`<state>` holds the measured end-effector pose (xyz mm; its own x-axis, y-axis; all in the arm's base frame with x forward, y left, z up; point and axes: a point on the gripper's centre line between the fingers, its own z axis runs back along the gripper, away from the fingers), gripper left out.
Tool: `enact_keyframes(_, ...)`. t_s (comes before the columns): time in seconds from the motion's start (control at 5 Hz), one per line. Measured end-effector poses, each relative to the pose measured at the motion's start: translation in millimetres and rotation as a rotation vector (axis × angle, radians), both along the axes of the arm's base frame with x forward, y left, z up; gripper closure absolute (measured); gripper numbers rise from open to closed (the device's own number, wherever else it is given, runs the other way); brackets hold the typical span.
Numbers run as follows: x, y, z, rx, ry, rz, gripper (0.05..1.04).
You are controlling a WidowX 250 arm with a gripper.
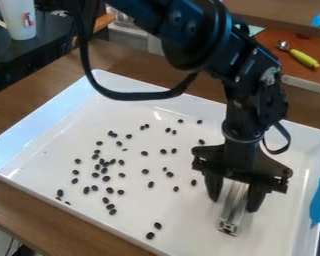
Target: Sweep into pile
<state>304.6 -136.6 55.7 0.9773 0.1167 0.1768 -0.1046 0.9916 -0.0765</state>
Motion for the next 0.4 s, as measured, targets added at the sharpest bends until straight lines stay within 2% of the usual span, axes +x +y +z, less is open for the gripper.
enact_keyframes(0.2,-4,2,-0.2,-0.005,-0.025,-0.026,0.695)
enact_keyframes(0.4,-14,18,-0.1,-0.016,-0.023,-0.028,0.707)
